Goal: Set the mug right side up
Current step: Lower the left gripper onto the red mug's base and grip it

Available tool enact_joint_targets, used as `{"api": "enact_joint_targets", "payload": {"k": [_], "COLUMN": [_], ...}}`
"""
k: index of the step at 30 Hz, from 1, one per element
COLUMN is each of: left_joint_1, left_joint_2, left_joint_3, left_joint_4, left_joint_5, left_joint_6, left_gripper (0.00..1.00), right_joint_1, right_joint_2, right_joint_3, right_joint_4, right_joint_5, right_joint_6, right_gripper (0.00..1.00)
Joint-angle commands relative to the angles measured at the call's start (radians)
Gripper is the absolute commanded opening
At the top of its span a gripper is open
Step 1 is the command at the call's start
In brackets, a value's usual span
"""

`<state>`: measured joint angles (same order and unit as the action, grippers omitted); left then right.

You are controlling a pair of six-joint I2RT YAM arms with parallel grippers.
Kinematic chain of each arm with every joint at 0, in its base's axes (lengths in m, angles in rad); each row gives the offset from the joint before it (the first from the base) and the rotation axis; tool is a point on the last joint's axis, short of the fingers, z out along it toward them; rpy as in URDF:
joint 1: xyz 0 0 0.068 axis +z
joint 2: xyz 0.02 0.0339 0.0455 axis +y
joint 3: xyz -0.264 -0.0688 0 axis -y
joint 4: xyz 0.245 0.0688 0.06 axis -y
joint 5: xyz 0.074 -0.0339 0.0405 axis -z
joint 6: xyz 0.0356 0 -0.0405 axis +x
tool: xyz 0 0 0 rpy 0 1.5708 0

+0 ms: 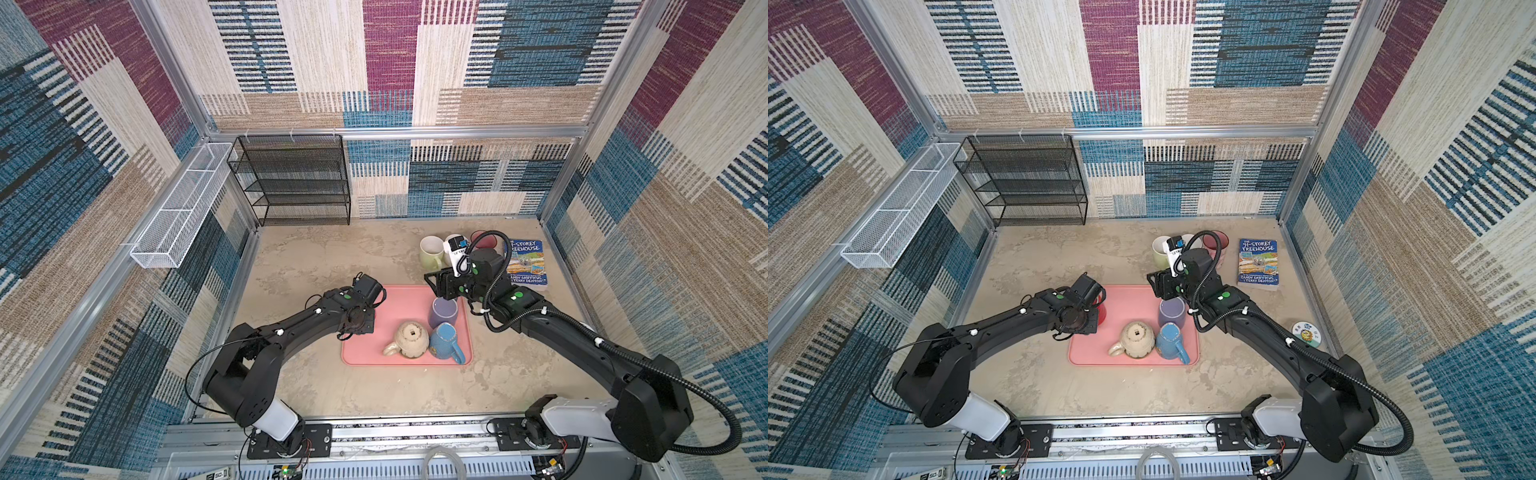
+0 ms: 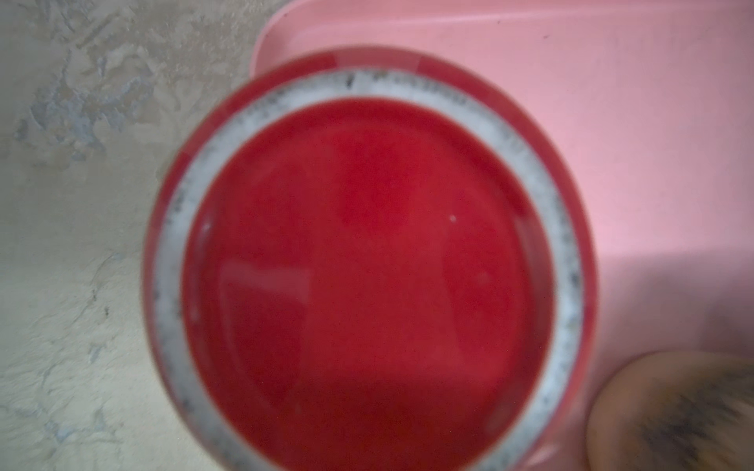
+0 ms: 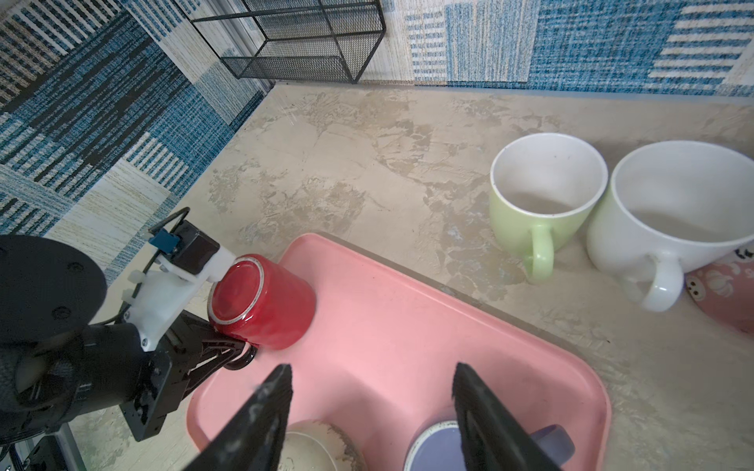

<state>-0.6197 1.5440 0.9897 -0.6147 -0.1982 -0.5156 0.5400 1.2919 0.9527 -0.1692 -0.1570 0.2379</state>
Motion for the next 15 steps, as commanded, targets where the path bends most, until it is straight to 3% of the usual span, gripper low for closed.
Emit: {"api": "enact_joint_targets", "payload": {"k": [1, 9, 15], "left_joint_1": [0.002, 0.023, 0.055], "left_joint_2": [-0.044, -0.174, -0.311], "left_joint_3": [0.015, 0.027, -0.038], "left_joint_4": [0.013, 0.03, 0.172], "left_joint_5": [0.027, 0.157, 0.331], "left_joint_6": [0.029, 0.059, 0.06], "left_gripper": [0.0, 0.0, 0.0], "right_joint_1": [0.002, 0.002, 0.0], "right_joint_2": [-0.013, -0.064, -0.097], "right_joint_3": [-0.004, -0.038, -0.105], "right_joint_4": [0.04, 0.101, 0.18], "right_joint_5": [-0.032, -0.103, -0.164], "right_joint_6": [0.003, 0.007, 0.051], "right_gripper": [0.66, 0.72, 0.76]}}
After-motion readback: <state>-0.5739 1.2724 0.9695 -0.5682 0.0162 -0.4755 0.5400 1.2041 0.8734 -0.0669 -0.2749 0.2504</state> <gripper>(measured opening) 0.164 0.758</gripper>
